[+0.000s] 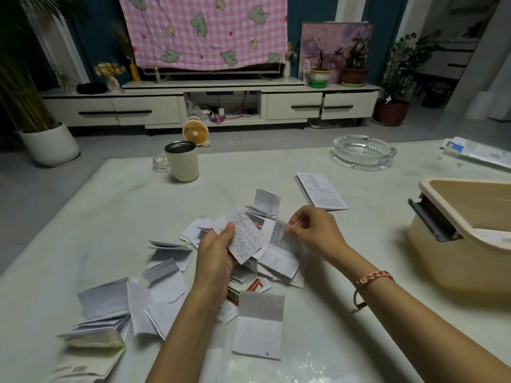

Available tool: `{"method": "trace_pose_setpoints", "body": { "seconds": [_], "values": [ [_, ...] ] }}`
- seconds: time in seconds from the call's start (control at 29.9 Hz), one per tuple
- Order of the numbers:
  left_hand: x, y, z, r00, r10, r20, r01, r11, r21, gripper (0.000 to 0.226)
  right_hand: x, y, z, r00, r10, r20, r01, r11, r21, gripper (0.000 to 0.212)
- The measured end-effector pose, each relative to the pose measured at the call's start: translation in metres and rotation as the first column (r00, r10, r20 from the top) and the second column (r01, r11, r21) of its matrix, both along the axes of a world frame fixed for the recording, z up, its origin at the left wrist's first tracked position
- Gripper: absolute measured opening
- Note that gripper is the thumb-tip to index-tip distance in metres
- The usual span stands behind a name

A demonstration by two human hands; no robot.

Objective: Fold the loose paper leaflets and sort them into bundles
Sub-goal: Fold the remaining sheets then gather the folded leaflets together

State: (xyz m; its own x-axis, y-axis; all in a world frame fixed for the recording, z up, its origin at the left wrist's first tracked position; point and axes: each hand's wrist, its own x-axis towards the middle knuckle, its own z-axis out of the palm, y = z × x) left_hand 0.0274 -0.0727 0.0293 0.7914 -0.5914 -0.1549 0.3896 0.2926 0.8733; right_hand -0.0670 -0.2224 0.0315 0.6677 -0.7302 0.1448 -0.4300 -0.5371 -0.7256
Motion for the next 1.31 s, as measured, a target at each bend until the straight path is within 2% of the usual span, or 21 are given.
{"method": "trace_pose_setpoints", "body": {
  "seconds": [0.1,0.17,0.23,0.3,0.37,0.44,0.5,0.64,0.74,0.87,0.9,0.97,1.04,1.1,1.24,1.31],
  "values": [
    [-0.002,0.001,0.0,0.999,-0.022,-0.033,0.02,0.999,-0.044,0.015,-0.008,-0.003,0.007,0.999,-0.017,0.051,0.019,0.999,-0.035,0.006],
    [-0.003,0.002,0.001,0.997,-0.038,-0.071,0.032,0.996,-0.088,0.014,-0.014,-0.006,0.014,0.986,-0.067,0.154,0.065,0.998,0.019,0.003],
    [-0.002,0.003,0.003,0.993,-0.051,-0.111,0.032,0.986,-0.162,0.017,-0.018,-0.007,0.02,0.943,-0.168,0.288,0.122,0.978,0.172,0.009],
    [-0.002,0.004,0.007,0.99,-0.065,-0.127,0.033,0.971,-0.238,0.019,-0.019,-0.006,0.027,0.884,-0.271,0.381,0.103,0.908,0.405,0.016],
    [-0.004,0.004,0.008,0.987,-0.085,-0.137,0.046,0.962,-0.27,0.021,-0.017,0.003,0.031,0.87,-0.302,0.389,0.011,0.802,0.597,0.015],
    [-0.01,0.001,0.008,0.986,-0.112,-0.127,0.076,0.962,-0.262,0.02,-0.015,0.016,0.031,0.885,-0.26,0.387,-0.064,0.754,0.654,0.014],
    [-0.018,-0.003,0.008,0.983,-0.158,-0.095,0.13,0.96,-0.25,0.019,-0.013,0.029,0.03,0.901,-0.192,0.389,-0.12,0.751,0.649,0.012],
    [-0.028,-0.009,0.003,0.983,-0.185,0.023,0.186,0.966,-0.18,0.02,-0.014,0.045,0.029,0.934,-0.044,0.353,-0.174,0.809,0.561,0.008],
    [-0.029,-0.009,-0.001,0.988,-0.109,0.107,0.122,0.985,-0.12,0.02,-0.017,0.053,0.028,0.927,0.05,0.37,-0.255,0.809,0.53,0.014],
    [-0.031,-0.01,-0.003,0.976,-0.003,0.219,0.016,0.998,-0.057,0.02,-0.019,0.06,0.029,0.906,0.123,0.405,-0.35,0.756,0.554,0.04],
    [-0.031,-0.01,-0.004,0.971,0.024,0.239,-0.014,0.999,-0.043,0.021,-0.02,0.062,0.029,0.904,0.148,0.402,-0.368,0.746,0.555,0.041],
    [-0.033,-0.011,-0.004,0.962,0.058,0.268,-0.051,0.998,-0.034,0.031,-0.02,0.065,0.029,0.9,0.211,0.382,-0.4,0.75,0.527,0.03],
    [-0.034,-0.011,-0.004,0.97,0.043,0.237,-0.031,0.998,-0.055,0.038,-0.02,0.066,0.025,0.9,0.26,0.35,-0.411,0.776,0.479,0.023],
    [-0.034,-0.009,0.0,0.984,-0.038,0.176,0.054,0.995,-0.084,0.034,-0.019,0.064,0.023,0.899,0.299,0.321,-0.42,0.797,0.434,0.025],
    [-0.034,-0.006,0.01,0.97,-0.245,0.004,0.242,0.954,-0.177,0.038,-0.021,0.065,0.022,0.86,0.398,0.319,-0.505,0.75,0.426,0.03],
    [-0.034,-0.007,0.01,0.946,-0.318,-0.066,0.294,0.925,-0.241,0.036,-0.023,0.067,0.019,0.86,0.395,0.323,-0.506,0.741,0.441,0.028]
  ]
}}
